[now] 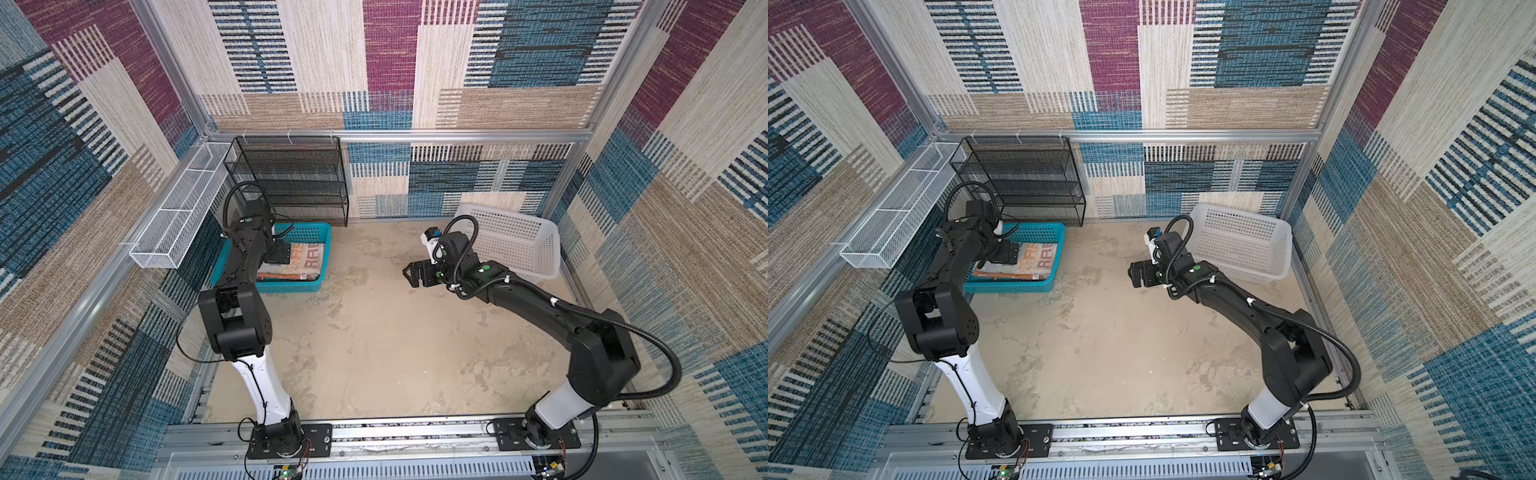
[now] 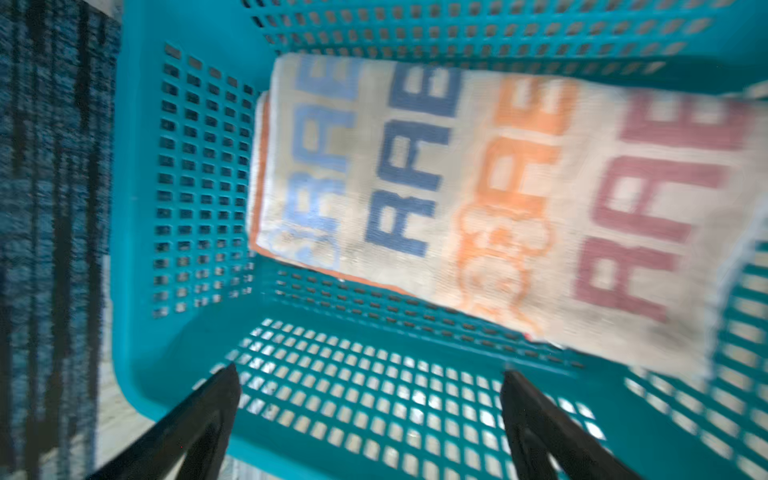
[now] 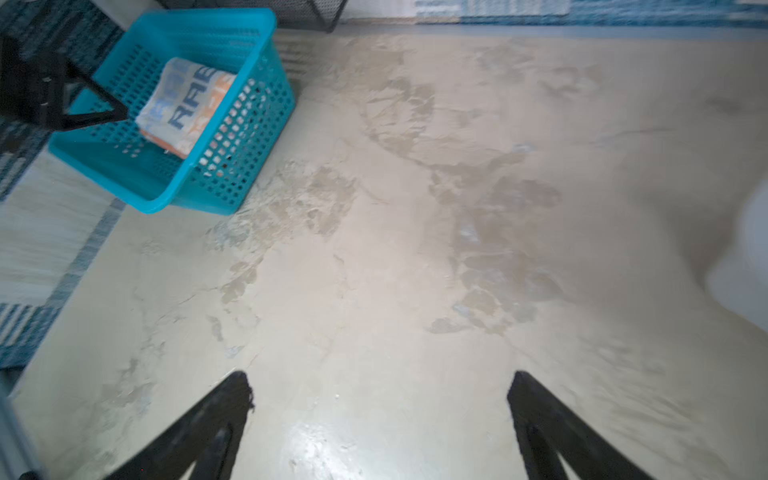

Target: Fold and stack the towels

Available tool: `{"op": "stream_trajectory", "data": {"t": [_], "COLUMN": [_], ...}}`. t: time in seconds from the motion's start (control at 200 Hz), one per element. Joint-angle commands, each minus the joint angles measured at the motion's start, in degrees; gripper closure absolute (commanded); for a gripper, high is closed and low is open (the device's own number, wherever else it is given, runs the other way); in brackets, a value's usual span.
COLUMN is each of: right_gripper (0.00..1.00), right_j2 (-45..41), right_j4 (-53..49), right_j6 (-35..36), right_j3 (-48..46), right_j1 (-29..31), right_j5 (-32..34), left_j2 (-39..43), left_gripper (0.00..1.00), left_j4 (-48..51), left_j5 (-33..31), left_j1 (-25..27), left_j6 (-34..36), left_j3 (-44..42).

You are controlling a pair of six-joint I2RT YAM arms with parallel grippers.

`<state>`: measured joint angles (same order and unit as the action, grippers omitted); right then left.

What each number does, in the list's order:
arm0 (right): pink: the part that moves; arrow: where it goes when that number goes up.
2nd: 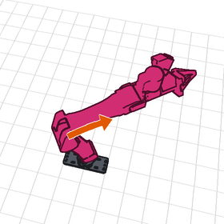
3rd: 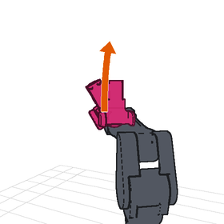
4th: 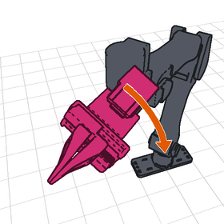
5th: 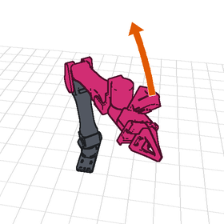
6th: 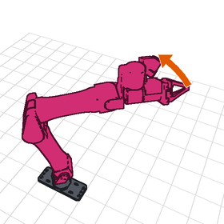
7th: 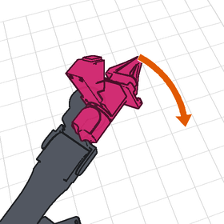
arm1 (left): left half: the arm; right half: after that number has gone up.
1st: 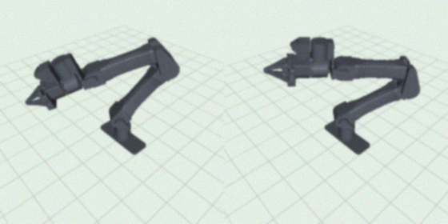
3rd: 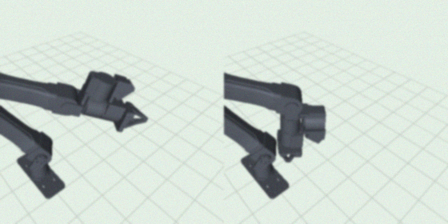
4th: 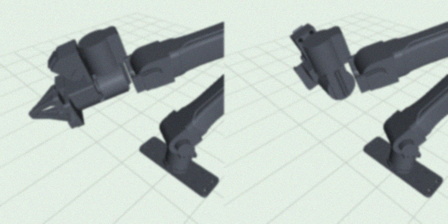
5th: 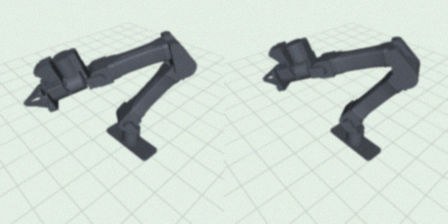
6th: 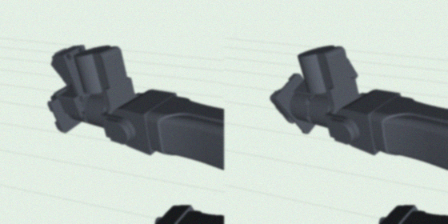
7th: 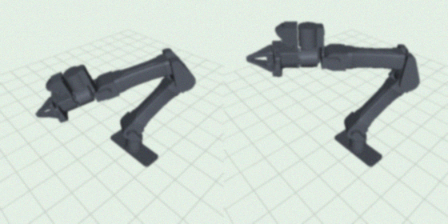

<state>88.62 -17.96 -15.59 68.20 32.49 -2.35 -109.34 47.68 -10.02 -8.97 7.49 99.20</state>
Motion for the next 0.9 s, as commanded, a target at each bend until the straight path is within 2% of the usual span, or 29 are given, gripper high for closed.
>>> {"op": "stream_trajectory", "data": {"t": [0.0, 0.07, 0.145, 0.29, 0.391, 0.501, 0.541, 0.596, 0.656, 0.751, 0.791, 0.831, 0.897], "right_gripper": [0.01, 0.01, 0.01, 0.01, 0.01, 0.01, 0.01, 0.01, 0.01, 0.01, 0.01, 0.01, 0.01], "right_j2": [-5.49, -8.44, -11.47, -16.79, -14.80, -7.79, -5.73, -3.43, -2.42, -1.37, -0.58, -1.57, -3.02], "right_j4": [6.90, 10.66, 17.66, 44.74, 52.96, 62.14, 66.11, 73.69, 78.65, 88.73, 92.02, 90.10, 93.22], "right_j6": [0.25, 1.44, 4.32, 13.59, 14.10, 15.89, 17.37, 19.80, 22.83, 26.53, 25.70, 23.31, 20.42], "right_j3": [-6.91, -12.04, -18.51, -36.22, -41.30, -44.24, -45.30, -47.51, -48.86, -52.39, -53.66, -53.85, -56.84], "right_j1": [-1.74, -3.92, -6.80, -10.07, -13.07, -14.98, -15.09, -15.15, -15.39, -17.33, -18.98, -20.33, -23.69], "right_j5": [17.03, 24.43, 29.73, 36.38, 38.13, 40.27, 40.10, 38.99, 35.74, 31.79, 29.84, 29.13, 24.07], "left_j2": [9.34, 15.43, 20.35, 25.18, 26.27, 25.61, 24.99, 25.34, 25.07, 25.27, 25.55, 26.01, 22.87], "left_gripper": [0.00, 0.00, 0.00, 0.00, 0.00, 0.00, 0.00, 0.00, 0.00, 0.00, 0.00, 0.00, 0.00], "left_j4": [-11.58, -20.96, -32.72, -47.99, -55.75, -65.79, -69.60, -68.09, -70.93, -72.97, -72.84, -74.62, -92.92], "left_j5": [6.59, 8.14, 7.13, 7.52, 6.84, 7.21, 7.81, 8.00, 7.16, 9.16, 9.02, 10.62, 13.53], "left_j1": [2.05, 3.97, 6.24, 8.34, 8.54, 8.54, 8.54, 8.54, 8.36, 8.16, 7.77, 6.80, 4.67], "left_j6": [-7.41, -10.01, -11.44, -11.01, -10.10, -7.54, -6.33, -4.89, -4.46, -4.56, -5.56, -7.37, -9.37], "left_j3": [-11.41, -21.75, -33.45, -48.88, -56.40, -63.08, -64.69, -64.19, -65.08, -65.97, -66.04, -67.41, -74.44]}}
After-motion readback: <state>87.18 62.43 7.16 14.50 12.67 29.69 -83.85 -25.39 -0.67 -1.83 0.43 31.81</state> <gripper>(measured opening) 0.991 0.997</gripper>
